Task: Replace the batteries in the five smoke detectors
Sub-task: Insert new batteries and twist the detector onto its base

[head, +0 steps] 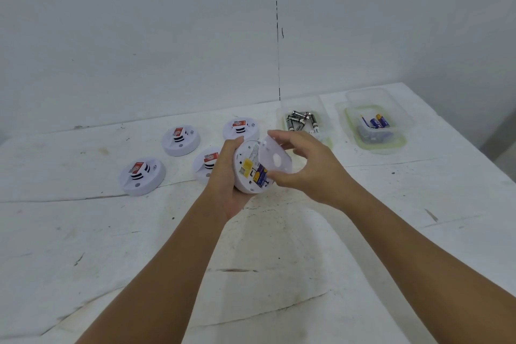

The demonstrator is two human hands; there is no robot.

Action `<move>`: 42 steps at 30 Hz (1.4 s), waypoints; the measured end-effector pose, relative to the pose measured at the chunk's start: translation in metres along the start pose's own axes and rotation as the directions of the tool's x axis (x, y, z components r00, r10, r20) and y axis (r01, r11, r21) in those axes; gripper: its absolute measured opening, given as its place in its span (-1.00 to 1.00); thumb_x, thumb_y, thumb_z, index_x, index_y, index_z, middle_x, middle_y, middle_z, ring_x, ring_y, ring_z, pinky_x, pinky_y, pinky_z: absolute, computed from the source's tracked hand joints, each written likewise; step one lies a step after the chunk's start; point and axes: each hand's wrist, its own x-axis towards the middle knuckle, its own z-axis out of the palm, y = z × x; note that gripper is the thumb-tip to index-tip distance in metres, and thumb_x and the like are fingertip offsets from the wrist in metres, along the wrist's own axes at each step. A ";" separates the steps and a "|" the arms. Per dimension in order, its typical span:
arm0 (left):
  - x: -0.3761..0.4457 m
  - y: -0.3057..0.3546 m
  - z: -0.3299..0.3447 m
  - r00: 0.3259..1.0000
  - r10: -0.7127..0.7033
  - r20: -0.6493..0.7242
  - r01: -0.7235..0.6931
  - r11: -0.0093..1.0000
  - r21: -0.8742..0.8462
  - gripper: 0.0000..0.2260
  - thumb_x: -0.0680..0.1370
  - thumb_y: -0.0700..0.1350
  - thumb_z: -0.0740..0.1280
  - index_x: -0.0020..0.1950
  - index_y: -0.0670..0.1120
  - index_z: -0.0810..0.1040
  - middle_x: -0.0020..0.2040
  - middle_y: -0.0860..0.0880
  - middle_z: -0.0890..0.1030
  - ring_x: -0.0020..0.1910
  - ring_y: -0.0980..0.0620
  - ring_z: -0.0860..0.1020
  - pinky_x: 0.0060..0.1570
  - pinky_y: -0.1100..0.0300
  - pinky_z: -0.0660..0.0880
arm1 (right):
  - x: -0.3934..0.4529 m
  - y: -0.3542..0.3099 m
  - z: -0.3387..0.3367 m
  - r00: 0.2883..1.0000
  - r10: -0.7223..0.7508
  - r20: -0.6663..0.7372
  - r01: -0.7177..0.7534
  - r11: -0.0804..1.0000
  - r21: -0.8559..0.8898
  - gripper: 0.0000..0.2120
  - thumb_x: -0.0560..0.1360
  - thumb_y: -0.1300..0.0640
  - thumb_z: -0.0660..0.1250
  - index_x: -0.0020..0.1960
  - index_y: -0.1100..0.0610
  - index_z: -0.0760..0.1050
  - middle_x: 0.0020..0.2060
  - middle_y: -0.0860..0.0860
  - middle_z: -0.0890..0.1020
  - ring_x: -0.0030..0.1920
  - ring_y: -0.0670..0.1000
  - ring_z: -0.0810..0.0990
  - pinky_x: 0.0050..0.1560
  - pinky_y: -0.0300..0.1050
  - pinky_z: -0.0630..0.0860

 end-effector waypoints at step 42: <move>-0.002 0.020 0.001 0.998 -0.026 -0.061 0.035 0.988 0.152 -0.60 0.65 0.18 0.22 0.17 -0.07 0.69 0.04 -0.16 0.71 -0.02 -0.12 0.68 -0.07 0.02 0.61 | 0.009 -0.014 0.041 0.989 0.108 -0.099 -0.099 0.991 0.095 -0.36 0.33 -0.11 0.67 0.33 -0.07 0.51 0.06 -0.15 0.61 0.07 -0.21 0.60 0.04 -0.31 0.56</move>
